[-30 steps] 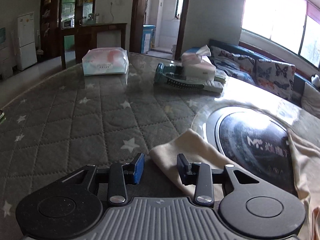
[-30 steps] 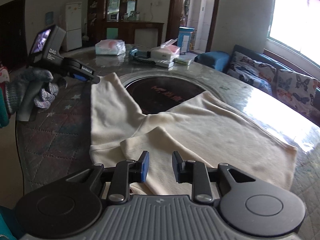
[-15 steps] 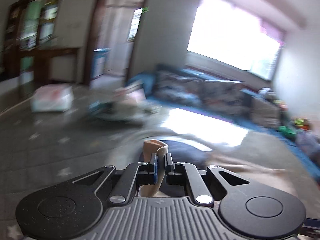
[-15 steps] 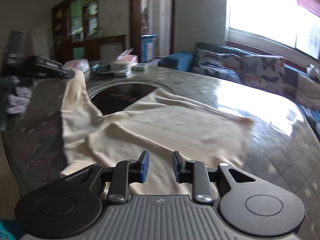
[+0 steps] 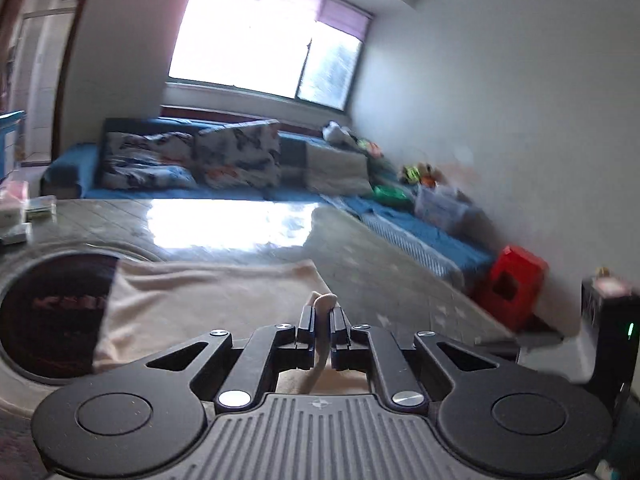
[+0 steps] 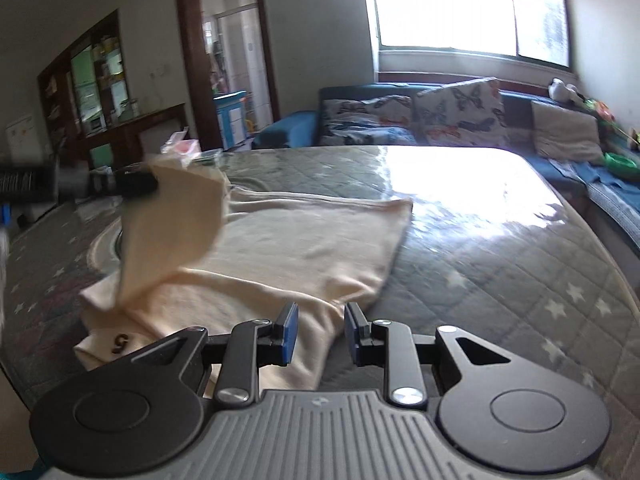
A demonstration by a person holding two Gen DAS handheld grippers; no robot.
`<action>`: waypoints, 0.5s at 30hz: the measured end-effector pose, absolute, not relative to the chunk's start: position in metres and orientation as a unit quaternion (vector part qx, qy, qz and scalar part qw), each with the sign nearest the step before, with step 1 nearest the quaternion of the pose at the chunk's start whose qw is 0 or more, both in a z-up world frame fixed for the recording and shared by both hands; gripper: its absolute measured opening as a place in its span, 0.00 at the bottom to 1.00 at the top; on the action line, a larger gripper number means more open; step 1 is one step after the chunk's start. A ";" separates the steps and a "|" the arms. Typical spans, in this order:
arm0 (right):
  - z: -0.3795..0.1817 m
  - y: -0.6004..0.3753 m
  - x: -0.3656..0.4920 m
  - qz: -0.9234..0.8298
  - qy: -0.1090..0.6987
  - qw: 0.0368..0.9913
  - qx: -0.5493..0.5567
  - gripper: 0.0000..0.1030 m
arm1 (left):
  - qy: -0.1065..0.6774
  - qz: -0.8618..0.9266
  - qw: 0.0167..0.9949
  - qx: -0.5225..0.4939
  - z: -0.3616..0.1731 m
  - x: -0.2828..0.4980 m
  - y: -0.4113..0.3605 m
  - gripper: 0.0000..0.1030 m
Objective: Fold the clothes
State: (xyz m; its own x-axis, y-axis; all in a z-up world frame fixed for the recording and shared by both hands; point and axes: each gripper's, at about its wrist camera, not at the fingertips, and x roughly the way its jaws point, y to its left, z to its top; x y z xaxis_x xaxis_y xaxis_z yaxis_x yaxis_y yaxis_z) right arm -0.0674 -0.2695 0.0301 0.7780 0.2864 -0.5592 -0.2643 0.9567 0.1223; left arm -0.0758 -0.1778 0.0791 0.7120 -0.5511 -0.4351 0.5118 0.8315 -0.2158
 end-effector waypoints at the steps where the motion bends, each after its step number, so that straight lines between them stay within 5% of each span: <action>1: 0.029 -0.272 -0.068 0.141 0.301 0.943 0.022 0.24 | 0.257 -0.294 0.920 -0.032 0.073 -0.076 -0.182 0.11; 3: 0.027 -0.277 -0.069 0.132 0.303 0.943 0.029 0.24 | 0.274 -0.308 0.911 -0.021 0.062 -0.079 -0.189 0.11; 6: 0.026 -0.280 -0.068 0.127 0.304 0.943 0.037 0.24 | 0.287 -0.320 0.903 -0.010 0.052 -0.084 -0.186 0.24; 15: 0.023 -0.250 -0.056 0.171 0.317 0.932 0.028 0.24 | 0.287 -0.237 0.928 -0.009 0.050 -0.071 -0.124 0.25</action>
State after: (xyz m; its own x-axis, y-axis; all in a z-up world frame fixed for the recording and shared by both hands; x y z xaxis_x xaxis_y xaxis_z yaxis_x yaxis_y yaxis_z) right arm -0.0560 -0.2502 0.0226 0.7404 0.3364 -0.5819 -0.3005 0.9401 0.1610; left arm -0.0709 -0.1243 0.0502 0.7226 -0.4450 -0.5291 0.4342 0.8876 -0.1535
